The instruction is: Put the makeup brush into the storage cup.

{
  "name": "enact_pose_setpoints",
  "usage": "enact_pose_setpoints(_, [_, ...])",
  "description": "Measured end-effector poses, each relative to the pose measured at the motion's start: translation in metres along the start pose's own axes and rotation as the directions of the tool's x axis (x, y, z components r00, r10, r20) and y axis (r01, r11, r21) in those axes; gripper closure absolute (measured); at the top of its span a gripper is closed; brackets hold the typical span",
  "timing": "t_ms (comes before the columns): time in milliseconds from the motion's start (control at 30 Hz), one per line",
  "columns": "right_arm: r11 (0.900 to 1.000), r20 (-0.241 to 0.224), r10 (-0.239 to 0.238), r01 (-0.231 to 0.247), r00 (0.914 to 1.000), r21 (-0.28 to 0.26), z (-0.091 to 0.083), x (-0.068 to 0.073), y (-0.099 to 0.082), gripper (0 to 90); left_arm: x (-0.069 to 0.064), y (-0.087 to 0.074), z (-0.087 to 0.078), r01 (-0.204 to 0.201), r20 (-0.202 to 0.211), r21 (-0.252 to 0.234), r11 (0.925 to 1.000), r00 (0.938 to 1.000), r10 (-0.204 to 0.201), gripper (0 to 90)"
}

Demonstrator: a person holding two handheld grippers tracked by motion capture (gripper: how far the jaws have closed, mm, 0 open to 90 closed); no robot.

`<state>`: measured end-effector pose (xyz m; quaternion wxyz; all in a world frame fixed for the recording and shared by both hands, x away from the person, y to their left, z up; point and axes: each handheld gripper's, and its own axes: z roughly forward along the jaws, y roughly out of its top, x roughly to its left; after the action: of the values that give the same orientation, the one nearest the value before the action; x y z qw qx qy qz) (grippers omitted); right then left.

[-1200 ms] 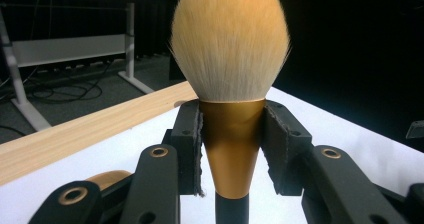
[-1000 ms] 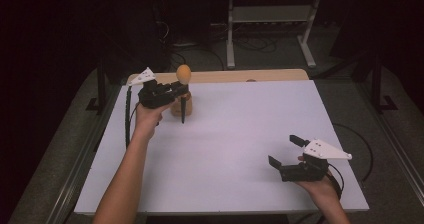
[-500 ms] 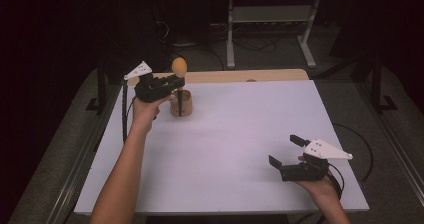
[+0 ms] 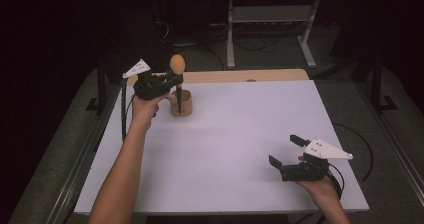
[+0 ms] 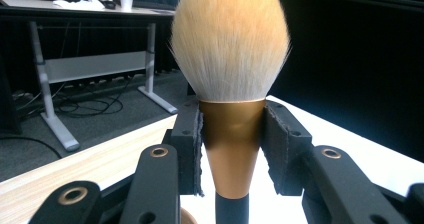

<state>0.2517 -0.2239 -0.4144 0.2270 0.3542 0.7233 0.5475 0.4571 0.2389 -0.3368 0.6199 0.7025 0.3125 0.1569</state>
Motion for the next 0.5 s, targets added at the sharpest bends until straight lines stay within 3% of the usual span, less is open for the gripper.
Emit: enact_pose_setpoints(500, [1.0000, 0.000, 0.005, -0.005, 1.0000, -0.001, -0.001, 0.000, 0.000, 0.0, 0.004, 0.012, 0.007, -0.015, -0.013, -0.009, 0.9998, 0.9998, 0.015, 62.3])
